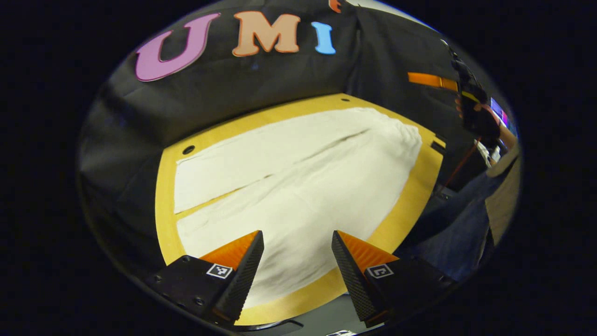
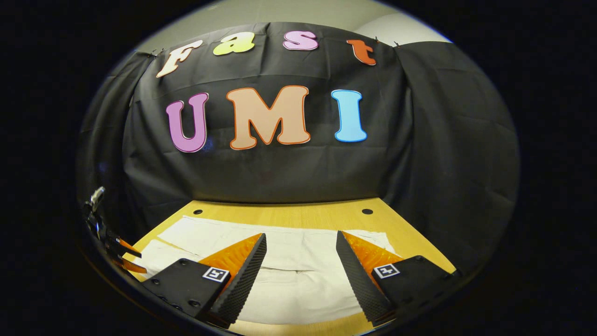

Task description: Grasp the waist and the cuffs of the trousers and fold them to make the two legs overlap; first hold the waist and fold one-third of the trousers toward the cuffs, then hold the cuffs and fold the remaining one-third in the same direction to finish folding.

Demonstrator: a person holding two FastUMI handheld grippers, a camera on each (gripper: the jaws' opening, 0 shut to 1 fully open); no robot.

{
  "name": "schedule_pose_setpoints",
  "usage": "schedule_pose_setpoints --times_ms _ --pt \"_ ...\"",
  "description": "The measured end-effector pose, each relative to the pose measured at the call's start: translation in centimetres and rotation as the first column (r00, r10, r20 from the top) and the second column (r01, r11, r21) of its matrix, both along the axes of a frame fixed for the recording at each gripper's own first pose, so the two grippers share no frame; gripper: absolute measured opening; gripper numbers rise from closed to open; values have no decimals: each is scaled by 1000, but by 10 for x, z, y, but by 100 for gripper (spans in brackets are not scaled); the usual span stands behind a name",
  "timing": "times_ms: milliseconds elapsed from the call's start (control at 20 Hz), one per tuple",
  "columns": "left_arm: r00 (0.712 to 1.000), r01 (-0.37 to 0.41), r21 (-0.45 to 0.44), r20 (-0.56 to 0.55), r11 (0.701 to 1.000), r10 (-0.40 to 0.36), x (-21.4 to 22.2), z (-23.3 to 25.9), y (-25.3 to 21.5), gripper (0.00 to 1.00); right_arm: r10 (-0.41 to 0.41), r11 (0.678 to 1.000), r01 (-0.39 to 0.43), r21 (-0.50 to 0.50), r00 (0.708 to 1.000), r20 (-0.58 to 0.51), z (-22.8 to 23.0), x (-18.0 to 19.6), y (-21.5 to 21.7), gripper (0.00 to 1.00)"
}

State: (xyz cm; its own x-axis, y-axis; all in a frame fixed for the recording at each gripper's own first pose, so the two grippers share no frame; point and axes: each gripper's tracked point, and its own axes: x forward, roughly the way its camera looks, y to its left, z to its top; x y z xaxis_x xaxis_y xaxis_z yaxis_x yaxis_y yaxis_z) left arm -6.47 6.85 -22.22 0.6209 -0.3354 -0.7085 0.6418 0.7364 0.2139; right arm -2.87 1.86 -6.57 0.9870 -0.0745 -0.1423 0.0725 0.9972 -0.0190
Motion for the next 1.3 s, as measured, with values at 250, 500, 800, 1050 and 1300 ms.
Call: schedule_pose_setpoints --times_ms 250,500,800,1050,1300 --pt "976 148 180 -188 972 -114 -19 -46 25 87 -17 1000 17 -17 999 -29 -10 -2 -10 96" --pt "928 291 323 -324 900 -184 -35 -72 51 84 -30 1000 29 -8 998 -56 -20 -3 -17 96" --pt "888 378 362 -402 852 -223 -41 -83 54 78 -37 999 35 -36 996 -79 -29 -7 -22 96" --pt "862 435 392 -442 811 -249 -42 -82 56 75 -30 999 26 -38 994 -109 -41 -11 -21 96" --pt "849 461 414 -462 785 -255 -39 -79 58 62 6 999 -13 -48 991 -133 -46 -10 -19 96"
